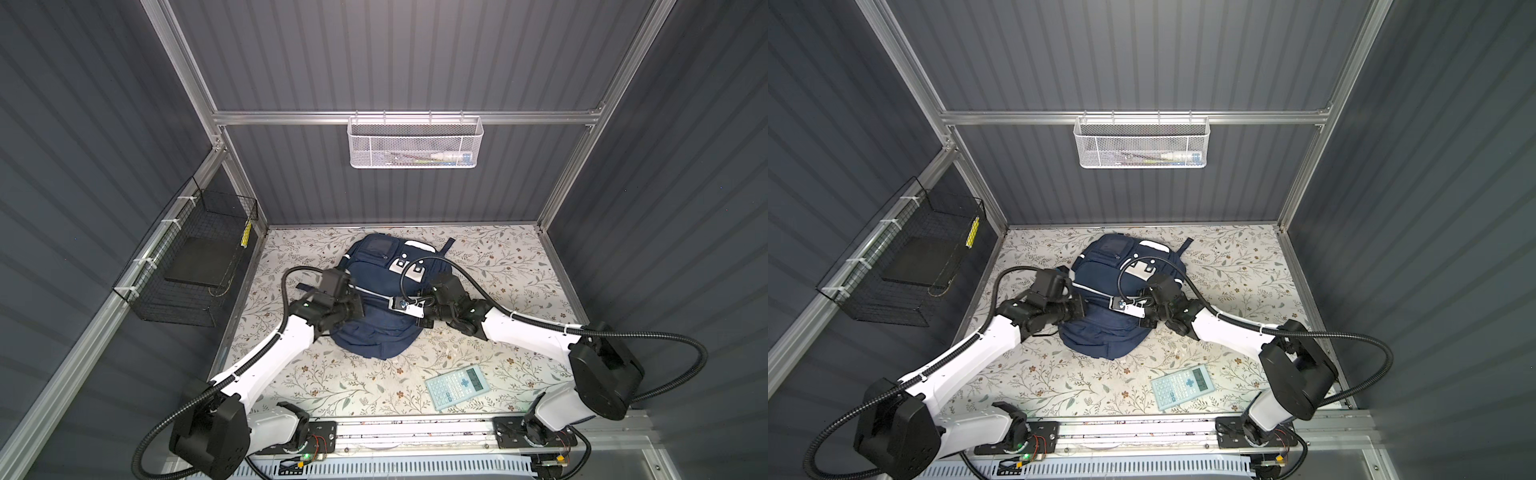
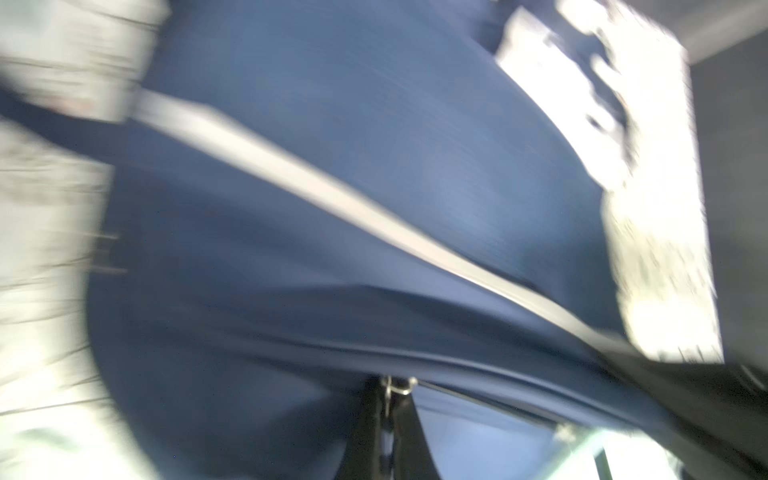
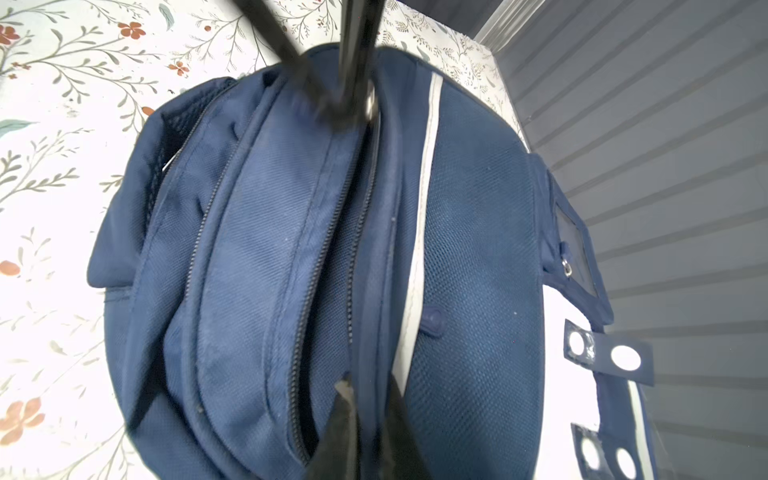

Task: Pack the student bag

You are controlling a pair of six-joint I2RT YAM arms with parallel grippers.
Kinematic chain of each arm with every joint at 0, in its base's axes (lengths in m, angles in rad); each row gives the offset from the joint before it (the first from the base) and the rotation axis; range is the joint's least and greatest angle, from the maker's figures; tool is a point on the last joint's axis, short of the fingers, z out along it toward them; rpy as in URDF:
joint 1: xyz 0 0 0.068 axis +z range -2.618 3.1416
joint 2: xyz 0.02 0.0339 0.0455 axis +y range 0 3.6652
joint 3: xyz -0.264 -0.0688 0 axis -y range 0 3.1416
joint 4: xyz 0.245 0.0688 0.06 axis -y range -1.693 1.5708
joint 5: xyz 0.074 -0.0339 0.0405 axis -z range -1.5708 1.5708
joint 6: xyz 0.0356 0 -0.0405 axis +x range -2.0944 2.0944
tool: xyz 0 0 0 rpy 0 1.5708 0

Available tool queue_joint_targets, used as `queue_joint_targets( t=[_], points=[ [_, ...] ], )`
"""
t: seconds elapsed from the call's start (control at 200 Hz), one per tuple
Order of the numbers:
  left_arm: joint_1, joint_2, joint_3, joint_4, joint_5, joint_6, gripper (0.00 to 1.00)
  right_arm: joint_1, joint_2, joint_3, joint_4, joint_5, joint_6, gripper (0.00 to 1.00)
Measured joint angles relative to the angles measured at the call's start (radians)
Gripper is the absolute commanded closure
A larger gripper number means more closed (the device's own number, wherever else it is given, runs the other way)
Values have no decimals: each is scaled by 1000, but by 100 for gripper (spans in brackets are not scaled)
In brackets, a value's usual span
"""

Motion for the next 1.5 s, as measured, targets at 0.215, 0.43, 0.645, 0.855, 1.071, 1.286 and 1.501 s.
queue_joint_targets(
  t=[0.215,0.43,0.645,0.855,1.071,1.286,1.501],
  points=[
    [131,78,103,-13,76,85,100,-118,-60,-29,25,-114,-9,91],
    [-10,66,95,6,79,76,100,-254,-6,-28,19,-54,42,55],
    [-230,-18,25,25,55,-35,100,-171,-233,-97,-32,69,127,30],
    [-347,2,24,54,52,-93,100,-5,-301,-105,-17,92,116,31],
    [-348,17,25,55,52,-97,100,8,-72,-32,-30,68,61,47],
    [-330,34,29,41,21,-96,100,9,-28,-3,-52,45,-8,87],
    [-143,42,27,30,50,-53,100,-36,-63,-5,-98,-37,-46,89]
  ],
)
